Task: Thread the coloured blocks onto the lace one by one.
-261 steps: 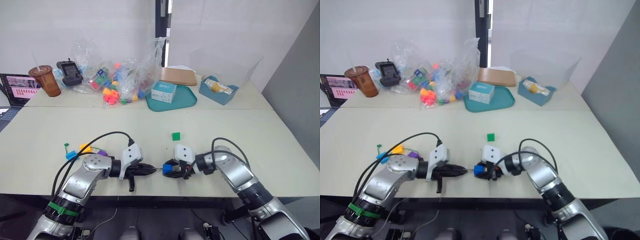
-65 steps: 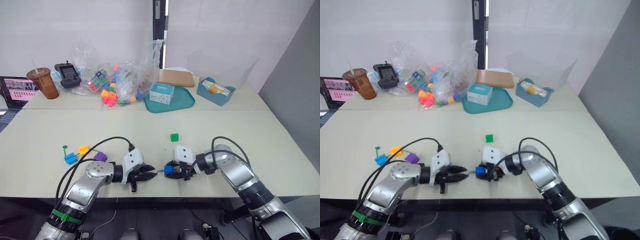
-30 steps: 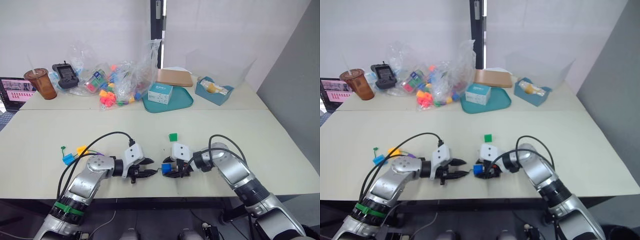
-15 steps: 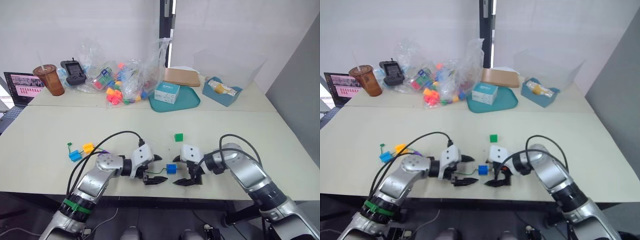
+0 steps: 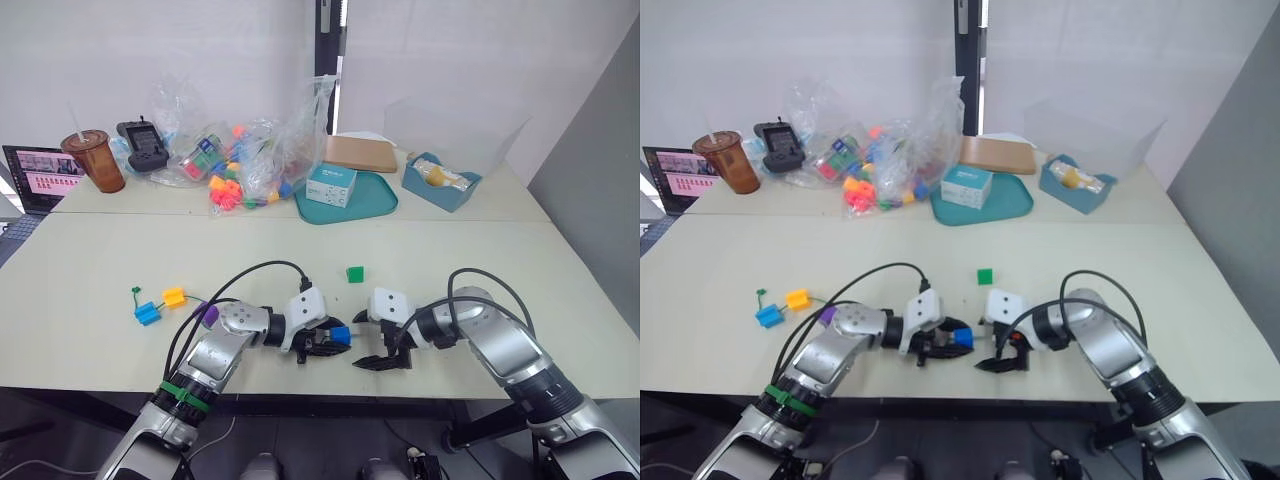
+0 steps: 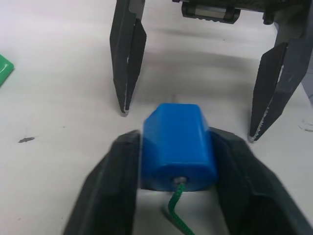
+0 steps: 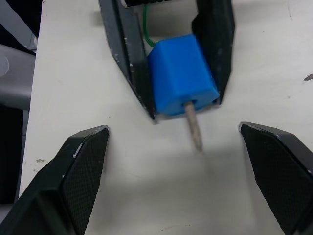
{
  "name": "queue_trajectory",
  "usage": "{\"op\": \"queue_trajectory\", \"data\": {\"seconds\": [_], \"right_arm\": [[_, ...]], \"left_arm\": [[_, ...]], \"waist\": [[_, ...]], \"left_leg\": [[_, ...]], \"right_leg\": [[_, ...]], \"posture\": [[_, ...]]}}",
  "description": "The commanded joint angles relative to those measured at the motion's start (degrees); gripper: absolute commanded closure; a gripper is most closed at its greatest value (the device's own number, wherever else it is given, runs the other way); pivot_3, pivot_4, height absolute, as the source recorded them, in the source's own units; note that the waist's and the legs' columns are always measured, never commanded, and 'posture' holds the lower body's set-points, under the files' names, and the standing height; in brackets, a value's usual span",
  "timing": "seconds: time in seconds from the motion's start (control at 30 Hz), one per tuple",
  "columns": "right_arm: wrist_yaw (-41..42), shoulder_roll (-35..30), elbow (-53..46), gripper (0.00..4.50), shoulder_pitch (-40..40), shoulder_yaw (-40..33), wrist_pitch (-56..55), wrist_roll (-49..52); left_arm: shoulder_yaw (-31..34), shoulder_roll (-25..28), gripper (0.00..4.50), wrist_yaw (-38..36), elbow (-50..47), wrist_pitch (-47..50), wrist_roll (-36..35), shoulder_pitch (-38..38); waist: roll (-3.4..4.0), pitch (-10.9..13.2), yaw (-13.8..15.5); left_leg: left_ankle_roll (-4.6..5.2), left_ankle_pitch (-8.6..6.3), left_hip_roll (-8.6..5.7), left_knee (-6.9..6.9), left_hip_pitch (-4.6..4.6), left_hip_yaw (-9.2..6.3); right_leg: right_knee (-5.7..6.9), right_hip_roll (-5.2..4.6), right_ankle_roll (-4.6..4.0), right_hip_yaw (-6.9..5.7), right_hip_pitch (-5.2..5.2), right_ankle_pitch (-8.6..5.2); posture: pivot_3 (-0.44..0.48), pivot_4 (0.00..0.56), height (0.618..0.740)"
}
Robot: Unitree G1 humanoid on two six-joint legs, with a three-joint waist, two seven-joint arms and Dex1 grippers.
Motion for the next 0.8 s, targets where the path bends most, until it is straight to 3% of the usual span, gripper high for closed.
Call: {"op": "queue_trajectory", "data": {"seconds": [0.03,0.13,0.5,0.8], "right_arm": [[-0.16,-0.12,0.86,0.00,-0.57,0.54,-1.43,-0.89],[-0.35,0.15,1.43,0.76,-0.73,1.03,-2.08,-1.62],[-0.94,0.22,2.91,4.48,-1.02,2.37,-3.85,-2.90],[-0.35,0.60,1.86,4.50,-0.90,3.22,-4.34,-2.29]], "left_arm": [[-0.17,0.33,3.18,-1.42,-0.48,-0.53,-0.28,-0.25],[0.13,0.24,3.18,-1.51,-0.08,-0.27,-0.22,-0.65],[-0.24,1.08,3.18,-3.21,-0.18,-0.33,0.08,-0.84],[0.73,3.71,3.18,-3.04,-2.10,0.05,0.25,0.98]], "waist": [[0.00,0.00,0.00],[0.00,0.00,0.00],[0.00,0.00,-0.02],[0.00,0.00,-0.15]], "left_leg": [[0.00,0.00,0.00,0.00,0.00,0.00],[0.00,0.00,0.00,0.00,0.01,0.00],[0.00,0.00,0.00,0.04,0.08,0.01],[0.00,0.00,0.01,0.04,0.10,0.00]], "right_leg": [[0.00,0.00,0.00,0.00,0.00,0.00],[0.00,0.00,0.00,0.00,0.01,0.00],[0.06,0.00,0.00,0.01,0.06,0.00],[0.08,0.01,0.00,0.01,0.06,0.00]], "posture": [[0.000,0.150,0.740],[0.000,0.150,0.740],[0.000,0.150,0.740],[0.000,0.150,0.740]]}}
